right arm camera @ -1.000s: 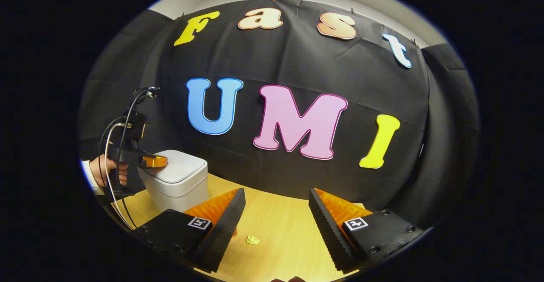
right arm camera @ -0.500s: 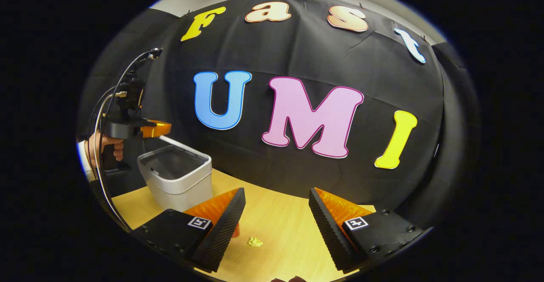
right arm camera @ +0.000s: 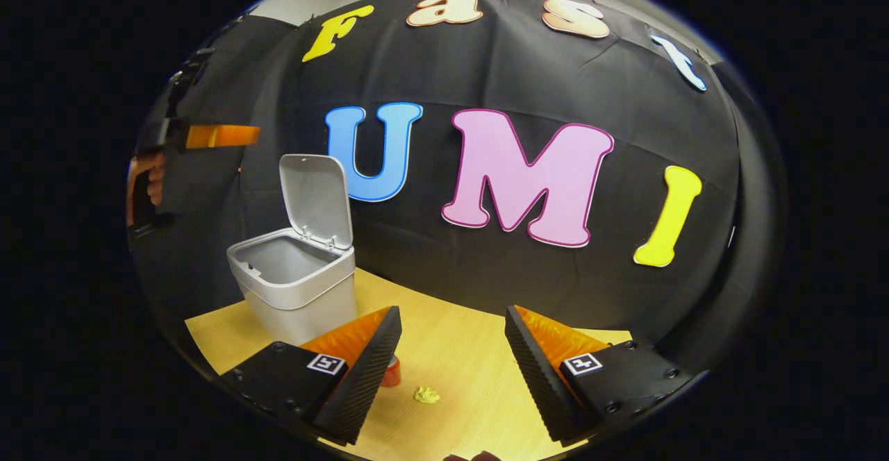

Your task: Press the lid of the desktop garbage bin to open it, pick up the crumpled paper on the desktop and throw it into the bin, then pick up the pop can on the desktop and drop it into the bin, and finally close the garbage bin lid.

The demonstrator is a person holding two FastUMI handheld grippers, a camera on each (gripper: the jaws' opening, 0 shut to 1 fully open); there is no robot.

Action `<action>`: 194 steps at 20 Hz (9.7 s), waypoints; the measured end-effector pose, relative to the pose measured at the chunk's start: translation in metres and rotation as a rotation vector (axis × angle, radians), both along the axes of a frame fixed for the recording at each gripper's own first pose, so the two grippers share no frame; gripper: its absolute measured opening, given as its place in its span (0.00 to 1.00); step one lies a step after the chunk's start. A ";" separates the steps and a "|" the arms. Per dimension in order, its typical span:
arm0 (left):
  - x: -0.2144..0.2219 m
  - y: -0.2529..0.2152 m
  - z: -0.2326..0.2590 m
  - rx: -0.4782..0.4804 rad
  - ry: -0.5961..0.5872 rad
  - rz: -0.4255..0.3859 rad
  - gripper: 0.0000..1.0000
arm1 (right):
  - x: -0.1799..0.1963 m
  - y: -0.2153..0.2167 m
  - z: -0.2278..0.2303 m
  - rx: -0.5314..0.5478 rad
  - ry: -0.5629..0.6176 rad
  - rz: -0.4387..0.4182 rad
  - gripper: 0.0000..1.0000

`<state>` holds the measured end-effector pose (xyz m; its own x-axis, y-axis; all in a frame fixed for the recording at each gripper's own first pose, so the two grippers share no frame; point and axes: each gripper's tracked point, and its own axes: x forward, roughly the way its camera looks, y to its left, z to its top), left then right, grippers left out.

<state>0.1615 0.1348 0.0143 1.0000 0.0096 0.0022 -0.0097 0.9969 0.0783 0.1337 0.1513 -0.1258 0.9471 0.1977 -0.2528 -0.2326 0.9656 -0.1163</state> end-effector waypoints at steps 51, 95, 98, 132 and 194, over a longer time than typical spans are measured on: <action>-0.278 0.084 -0.025 -0.119 0.080 0.414 0.96 | 0.076 0.048 -0.163 0.084 0.348 0.041 0.42; -0.308 0.085 -0.039 -0.171 0.039 0.442 0.97 | 0.099 0.268 -0.005 0.031 0.106 0.446 0.88; -0.293 0.069 -0.043 -0.181 0.024 0.384 0.97 | 0.096 0.259 0.016 0.064 0.075 0.435 0.96; -0.022 -0.194 -0.289 -0.161 0.236 -0.190 0.99 | -0.001 -0.112 0.209 -0.028 -0.218 -0.112 0.96; 0.054 -0.015 -0.226 -0.123 0.489 -0.013 0.83 | 0.022 -0.073 0.165 0.075 -0.131 -0.103 0.97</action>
<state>0.2154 0.1198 -0.2114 0.8835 -0.0319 -0.4674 0.0109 0.9988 -0.0476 0.1556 0.0783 0.0388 0.9872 0.1116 -0.1142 -0.1196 0.9906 -0.0663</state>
